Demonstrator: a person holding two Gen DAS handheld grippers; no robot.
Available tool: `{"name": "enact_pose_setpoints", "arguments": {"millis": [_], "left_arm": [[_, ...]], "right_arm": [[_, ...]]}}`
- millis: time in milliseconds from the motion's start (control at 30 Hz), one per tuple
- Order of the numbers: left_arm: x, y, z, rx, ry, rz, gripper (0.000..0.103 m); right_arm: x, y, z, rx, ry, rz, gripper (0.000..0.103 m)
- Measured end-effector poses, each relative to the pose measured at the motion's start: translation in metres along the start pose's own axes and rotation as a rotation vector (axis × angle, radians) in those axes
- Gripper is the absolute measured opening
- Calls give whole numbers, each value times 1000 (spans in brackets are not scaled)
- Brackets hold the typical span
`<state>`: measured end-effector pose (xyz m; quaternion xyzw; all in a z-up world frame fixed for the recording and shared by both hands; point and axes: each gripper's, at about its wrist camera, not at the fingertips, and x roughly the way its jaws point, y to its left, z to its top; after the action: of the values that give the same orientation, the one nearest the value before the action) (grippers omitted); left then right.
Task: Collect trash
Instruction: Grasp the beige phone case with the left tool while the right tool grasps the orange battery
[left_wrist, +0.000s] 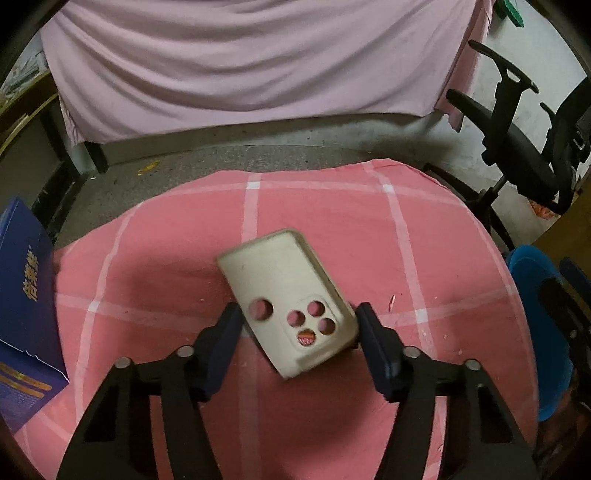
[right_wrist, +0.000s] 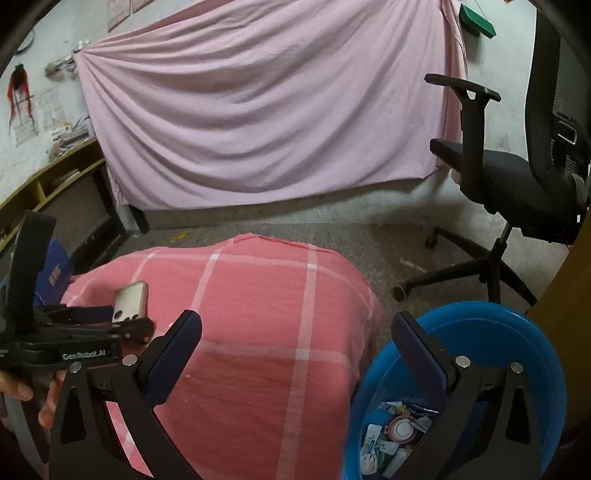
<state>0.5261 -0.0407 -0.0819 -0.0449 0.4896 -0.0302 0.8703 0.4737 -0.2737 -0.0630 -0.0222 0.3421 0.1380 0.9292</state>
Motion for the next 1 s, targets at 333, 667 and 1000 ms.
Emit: {"name": "enact_pose_setpoints", "arguments": {"millis": [333,667,1000], "left_arm": [[-30,45,-24,-70,-40,-91,53],[-60,64,-57,-67,-89,-137,45],[-64,75,-68,-53,-106,-171,45]], "right_arm": [[7,18,1,-59,43,55,103],[20,50,-4,-79,136,210,93],[67,119,-6,-302,291,291,50]]}}
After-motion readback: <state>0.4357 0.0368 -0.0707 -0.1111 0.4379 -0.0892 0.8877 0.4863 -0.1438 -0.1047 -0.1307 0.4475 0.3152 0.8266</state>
